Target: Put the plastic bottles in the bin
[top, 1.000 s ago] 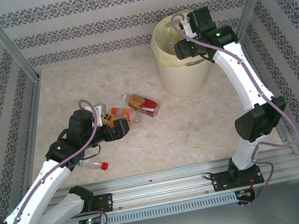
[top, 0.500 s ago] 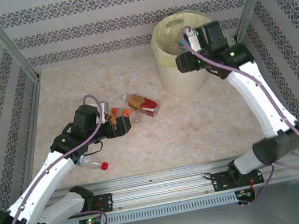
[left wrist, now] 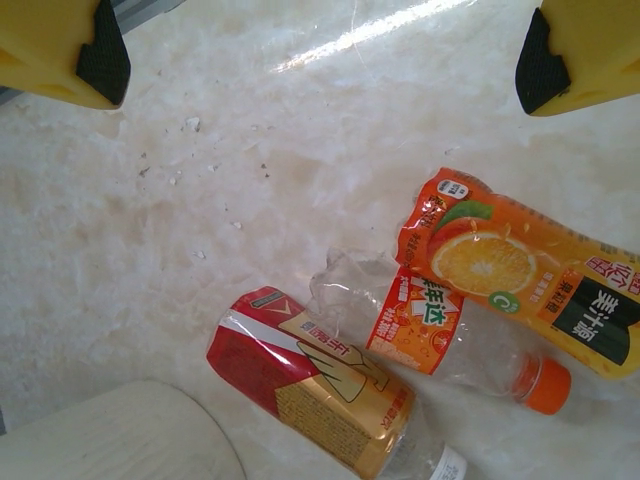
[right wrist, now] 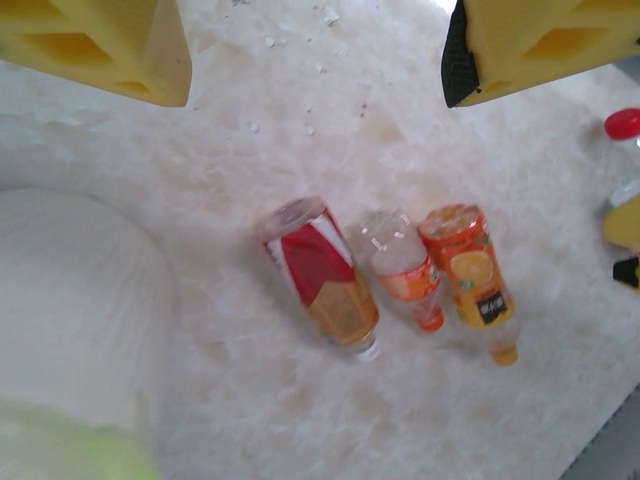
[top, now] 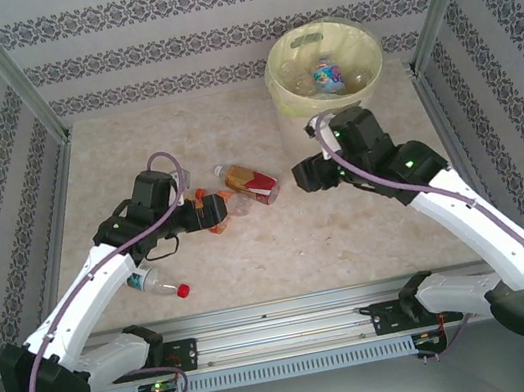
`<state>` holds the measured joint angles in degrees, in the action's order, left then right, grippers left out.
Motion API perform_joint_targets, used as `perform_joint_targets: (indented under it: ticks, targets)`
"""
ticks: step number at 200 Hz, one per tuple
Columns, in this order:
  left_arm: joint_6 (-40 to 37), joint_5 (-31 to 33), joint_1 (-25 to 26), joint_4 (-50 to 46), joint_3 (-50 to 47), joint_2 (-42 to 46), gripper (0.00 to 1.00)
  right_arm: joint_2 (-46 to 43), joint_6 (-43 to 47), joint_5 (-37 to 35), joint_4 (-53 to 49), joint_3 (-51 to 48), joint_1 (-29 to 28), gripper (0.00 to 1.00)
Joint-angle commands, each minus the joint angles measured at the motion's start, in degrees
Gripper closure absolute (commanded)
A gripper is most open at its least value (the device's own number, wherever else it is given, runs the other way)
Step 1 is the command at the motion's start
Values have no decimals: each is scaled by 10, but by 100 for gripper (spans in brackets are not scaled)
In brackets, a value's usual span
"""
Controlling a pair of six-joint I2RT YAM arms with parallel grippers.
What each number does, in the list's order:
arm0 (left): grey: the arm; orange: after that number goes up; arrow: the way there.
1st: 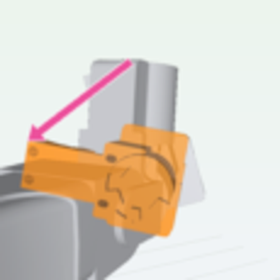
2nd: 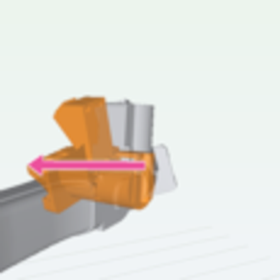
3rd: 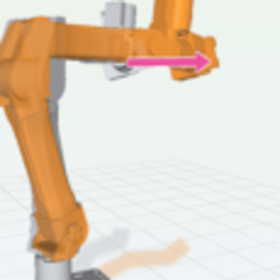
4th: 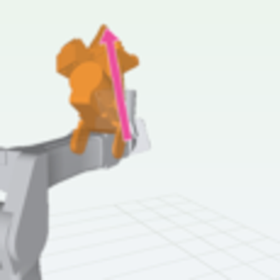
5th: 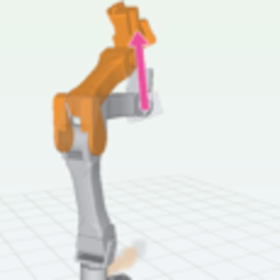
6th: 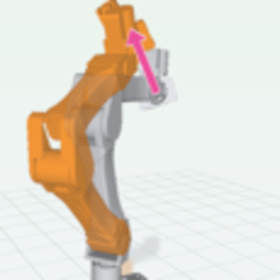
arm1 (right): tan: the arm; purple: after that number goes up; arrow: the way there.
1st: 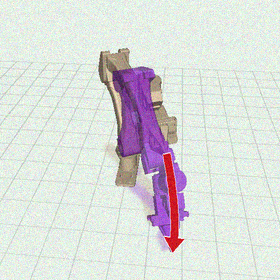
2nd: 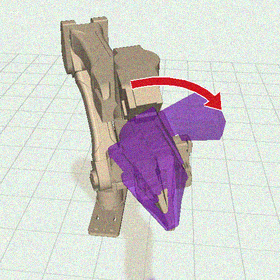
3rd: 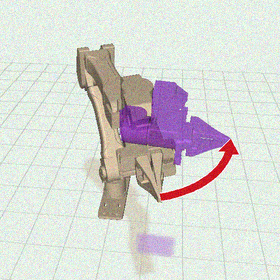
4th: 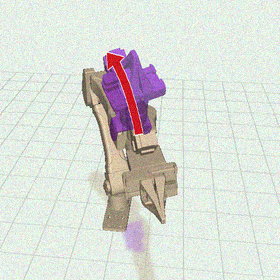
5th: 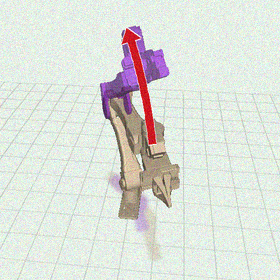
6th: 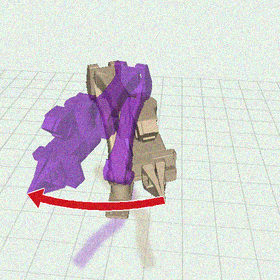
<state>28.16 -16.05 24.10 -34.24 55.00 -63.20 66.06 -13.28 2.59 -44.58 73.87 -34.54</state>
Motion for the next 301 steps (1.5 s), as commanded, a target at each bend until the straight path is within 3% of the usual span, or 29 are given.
perform_joint_targets:
  ticks: [1, 47, 110, 163, 301]
  targets:
    - [-42, -12, -6, -24, 3, 38, 0, 22, -18, -9, 45, -14, -32, 32]
    - [-90, -38, -6, -31, -25, 133, 0, 116, -12, 3, 82, 12, -71, 33]
    - [-107, -75, -6, -7, -68, 211, 0, 289, 39, 37, 30, 116, -93, 39]
    - [-93, -81, -6, 6, -88, 230, 0, 424, 96, 15, -32, 228, -111, 43]
    - [-32, -62, -6, 8, -104, 239, 0, 608, 152, -22, -77, 383, -112, 46]
